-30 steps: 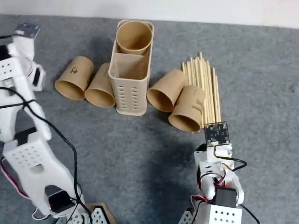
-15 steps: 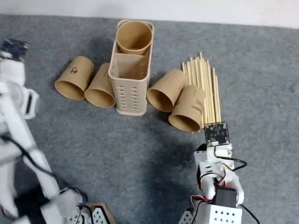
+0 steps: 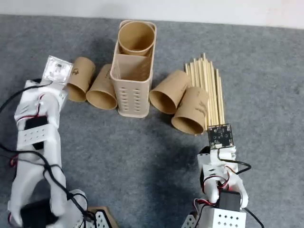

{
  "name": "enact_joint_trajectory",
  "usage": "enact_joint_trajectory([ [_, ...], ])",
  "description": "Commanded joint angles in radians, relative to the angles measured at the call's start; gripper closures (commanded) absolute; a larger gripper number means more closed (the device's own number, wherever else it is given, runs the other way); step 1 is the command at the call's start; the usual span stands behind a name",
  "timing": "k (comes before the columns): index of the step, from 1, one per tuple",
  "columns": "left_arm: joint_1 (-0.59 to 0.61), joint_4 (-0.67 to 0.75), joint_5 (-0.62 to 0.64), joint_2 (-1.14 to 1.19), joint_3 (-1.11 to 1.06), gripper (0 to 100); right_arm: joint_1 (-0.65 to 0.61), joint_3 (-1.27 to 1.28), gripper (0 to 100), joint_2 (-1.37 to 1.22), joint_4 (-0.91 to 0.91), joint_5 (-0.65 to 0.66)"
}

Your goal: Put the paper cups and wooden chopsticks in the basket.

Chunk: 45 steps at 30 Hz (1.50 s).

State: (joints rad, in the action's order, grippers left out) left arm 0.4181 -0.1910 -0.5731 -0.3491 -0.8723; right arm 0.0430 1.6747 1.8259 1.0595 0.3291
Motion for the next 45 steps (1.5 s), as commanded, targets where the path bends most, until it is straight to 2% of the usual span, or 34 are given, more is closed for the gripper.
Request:
enact_joint_trajectory([
  [1, -0.022, 0.049, -0.018, 0.142, 0.124, 71, -0.007, 0.088, 98.8, 0.008, -0.010, 0.009],
  [7, -0.022, 0.043, -0.018, 0.447, 0.349, 71, -0.007, 0.088, 98.8, 0.008, -0.008, 0.009],
  [16, -0.090, 0.044, -0.012, 0.625, 0.573, 72, -0.007, 0.088, 98.8, 0.008, -0.010, 0.009],
  [22, -0.128, 0.005, 0.026, 0.765, 0.771, 83, -0.007, 0.088, 98.8, 0.008, -0.010, 0.009],
  [27, -0.127, -0.247, 0.060, 0.786, 0.946, 100, -0.007, 0.088, 98.8, 0.008, -0.012, 0.009],
  [30, -0.124, -0.436, 0.126, 0.786, 1.112, 100, -0.007, 0.088, 98.8, 0.008, -0.012, 0.009],
  [34, -0.143, -0.783, 0.141, 0.786, 1.445, 100, -0.007, 0.088, 98.8, 0.008, -0.012, 0.009],
  [37, -0.197, -1.071, 0.141, 0.786, 1.762, 100, -0.007, 0.088, 98.8, 0.008, -0.012, 0.009],
  [41, -0.338, -1.425, 0.141, 0.788, 2.176, 100, -0.007, 0.088, 98.8, 0.008, -0.013, 0.009],
  [43, -0.435, -1.550, 0.141, 0.788, 2.333, 100, -0.007, 0.088, 98.8, 0.008, -0.013, 0.009],
  [45, -0.510, -1.583, 0.147, 0.785, 2.402, 100, -0.007, 0.088, 98.8, 0.008, -0.013, 0.009],
])
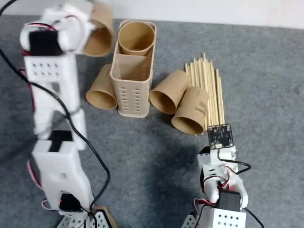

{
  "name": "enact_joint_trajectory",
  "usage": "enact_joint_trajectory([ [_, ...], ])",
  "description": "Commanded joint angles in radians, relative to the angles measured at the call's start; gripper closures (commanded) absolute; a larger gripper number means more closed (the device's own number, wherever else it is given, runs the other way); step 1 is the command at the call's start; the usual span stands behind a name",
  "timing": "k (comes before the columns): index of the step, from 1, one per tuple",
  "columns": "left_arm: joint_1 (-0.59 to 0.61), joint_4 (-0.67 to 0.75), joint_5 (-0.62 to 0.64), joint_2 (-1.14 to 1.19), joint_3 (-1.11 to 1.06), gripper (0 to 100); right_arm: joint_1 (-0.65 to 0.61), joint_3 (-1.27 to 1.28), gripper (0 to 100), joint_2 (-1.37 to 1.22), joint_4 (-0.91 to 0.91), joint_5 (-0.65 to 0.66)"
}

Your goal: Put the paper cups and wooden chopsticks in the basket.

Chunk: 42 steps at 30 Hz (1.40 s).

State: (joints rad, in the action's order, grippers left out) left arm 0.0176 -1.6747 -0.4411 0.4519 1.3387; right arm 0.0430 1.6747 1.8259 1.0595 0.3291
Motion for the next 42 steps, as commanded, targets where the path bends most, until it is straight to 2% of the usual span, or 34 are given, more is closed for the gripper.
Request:
enact_joint_trajectory([
  [1, -0.130, -0.095, 0.032, -0.018, 0.200, 100, -0.007, 0.088, 98.8, 0.008, -0.013, 0.009],
  [7, -0.162, -0.091, 0.133, -0.007, 0.077, 100, -0.007, 0.088, 98.8, 0.008, -0.013, 0.009],
  [16, -0.177, 0.066, 0.137, -0.005, -0.114, 100, -0.007, 0.090, 98.8, 0.008, -0.013, 0.009],
  [19, -0.186, 0.072, 0.138, -0.005, -0.148, 99, -0.007, 0.090, 98.8, 0.008, -0.013, 0.009],
  [24, -0.166, 0.071, 0.193, -0.013, -0.145, 87, -0.007, 0.090, 98.8, 0.008, -0.013, 0.009],
  [27, -0.157, 0.087, 0.193, -0.007, -0.114, 84, -0.007, 0.090, 98.8, 0.008, -0.013, 0.009],
  [31, -0.139, 0.170, 0.193, -0.004, -0.114, 84, -0.007, 0.090, 98.8, 0.008, -0.013, 0.009],
  [37, -0.124, 0.390, 0.189, 0.053, -0.147, 84, -0.007, 0.090, 98.8, 0.008, -0.013, 0.009],
  [42, -0.099, 0.457, 0.195, 0.131, -0.139, 84, -0.007, 0.090, 98.8, 0.008, -0.013, 0.009],
])
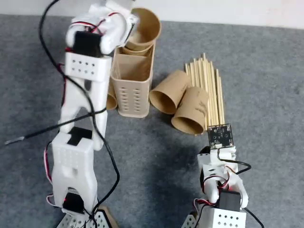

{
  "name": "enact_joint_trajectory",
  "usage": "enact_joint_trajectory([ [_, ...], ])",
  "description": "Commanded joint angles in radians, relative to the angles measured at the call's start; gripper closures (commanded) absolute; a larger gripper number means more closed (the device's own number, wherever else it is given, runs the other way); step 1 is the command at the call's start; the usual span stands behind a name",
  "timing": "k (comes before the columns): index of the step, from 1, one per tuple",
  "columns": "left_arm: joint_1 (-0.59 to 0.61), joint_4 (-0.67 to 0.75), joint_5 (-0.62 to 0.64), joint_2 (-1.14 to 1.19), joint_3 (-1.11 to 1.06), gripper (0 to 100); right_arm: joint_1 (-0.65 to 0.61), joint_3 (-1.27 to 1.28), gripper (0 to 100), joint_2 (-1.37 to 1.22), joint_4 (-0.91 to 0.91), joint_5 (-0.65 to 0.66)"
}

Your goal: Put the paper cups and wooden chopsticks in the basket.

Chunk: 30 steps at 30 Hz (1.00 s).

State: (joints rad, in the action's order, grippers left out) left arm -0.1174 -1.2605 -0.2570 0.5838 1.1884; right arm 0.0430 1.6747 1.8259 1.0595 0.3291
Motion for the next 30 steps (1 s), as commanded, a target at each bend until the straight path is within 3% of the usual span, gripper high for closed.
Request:
enact_joint_trajectory([
  [1, 0.053, 0.043, 0.032, -0.008, 0.018, 84, -0.007, 0.090, 98.8, 0.008, -0.013, 0.009],
  [6, 0.202, -0.014, 0.190, -0.104, 0.108, 84, -0.008, 0.090, 98.8, 0.008, -0.013, 0.009],
  [8, 0.249, -0.184, 0.169, -0.159, 0.122, 84, -0.008, 0.090, 98.8, 0.008, -0.013, 0.009],
  [12, 0.320, -0.562, -0.008, -0.211, 0.090, 84, -0.008, 0.090, 98.8, 0.008, -0.013, 0.009],
  [15, 0.412, -0.531, -0.068, -0.249, -0.111, 84, -0.012, 0.090, 98.8, 0.008, -0.013, 0.009],
  [22, 0.389, -0.519, -0.204, -0.570, -0.839, 84, -0.012, 0.090, 98.8, 0.008, -0.013, 0.009],
  [25, 0.344, -0.348, -0.245, -0.797, -1.214, 84, -0.012, 0.090, 98.8, 0.008, -0.013, 0.009],
  [30, 0.338, 0.338, -0.287, -1.009, -1.778, 81, -0.012, 0.090, 98.8, 0.008, -0.012, 0.009],
])
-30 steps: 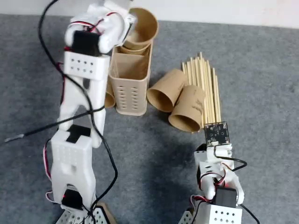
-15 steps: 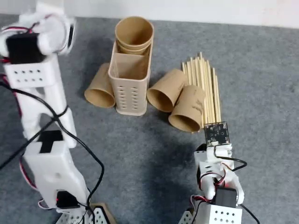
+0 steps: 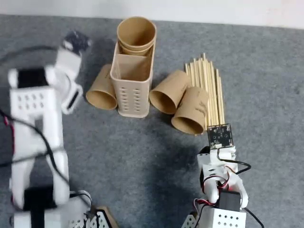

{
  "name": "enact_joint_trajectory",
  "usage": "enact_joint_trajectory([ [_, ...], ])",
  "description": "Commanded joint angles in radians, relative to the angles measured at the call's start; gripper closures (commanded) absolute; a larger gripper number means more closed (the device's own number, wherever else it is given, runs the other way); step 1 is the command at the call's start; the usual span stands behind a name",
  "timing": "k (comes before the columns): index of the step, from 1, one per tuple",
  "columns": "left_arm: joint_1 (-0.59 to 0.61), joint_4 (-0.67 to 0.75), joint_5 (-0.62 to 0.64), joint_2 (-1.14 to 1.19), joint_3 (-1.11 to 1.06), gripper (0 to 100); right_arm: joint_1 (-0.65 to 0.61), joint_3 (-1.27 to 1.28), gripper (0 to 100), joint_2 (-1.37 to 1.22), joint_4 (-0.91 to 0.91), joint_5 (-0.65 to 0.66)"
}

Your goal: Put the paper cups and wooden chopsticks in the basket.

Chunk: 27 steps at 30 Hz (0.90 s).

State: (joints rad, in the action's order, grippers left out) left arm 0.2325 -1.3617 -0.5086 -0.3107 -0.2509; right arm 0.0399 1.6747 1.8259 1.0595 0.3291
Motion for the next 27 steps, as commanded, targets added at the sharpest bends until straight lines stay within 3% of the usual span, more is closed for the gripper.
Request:
enact_joint_trajectory([
  [1, -0.013, 0.552, -0.054, -0.122, -0.410, 79, -0.008, 0.090, 98.8, 0.008, -0.012, 0.009],
  [4, -0.038, 0.752, -0.087, -0.120, -0.555, 76, -0.008, 0.090, 98.8, 0.008, -0.010, 0.009],
  [7, -0.064, 0.856, -0.112, -0.102, -0.613, 76, -0.007, 0.090, 98.8, 0.008, -0.010, 0.009],
  [15, -0.064, 1.149, -0.110, 0.168, -0.512, 76, -0.007, 0.090, 98.8, 0.008, -0.010, 0.009],
  [20, -0.070, 1.175, -0.109, 0.387, -0.348, 77, -0.007, 0.090, 98.8, 0.008, -0.010, 0.009],
  [27, -0.053, 1.171, -0.109, 0.463, -0.248, 97, -0.007, 0.090, 98.8, 0.008, -0.010, 0.009],
])
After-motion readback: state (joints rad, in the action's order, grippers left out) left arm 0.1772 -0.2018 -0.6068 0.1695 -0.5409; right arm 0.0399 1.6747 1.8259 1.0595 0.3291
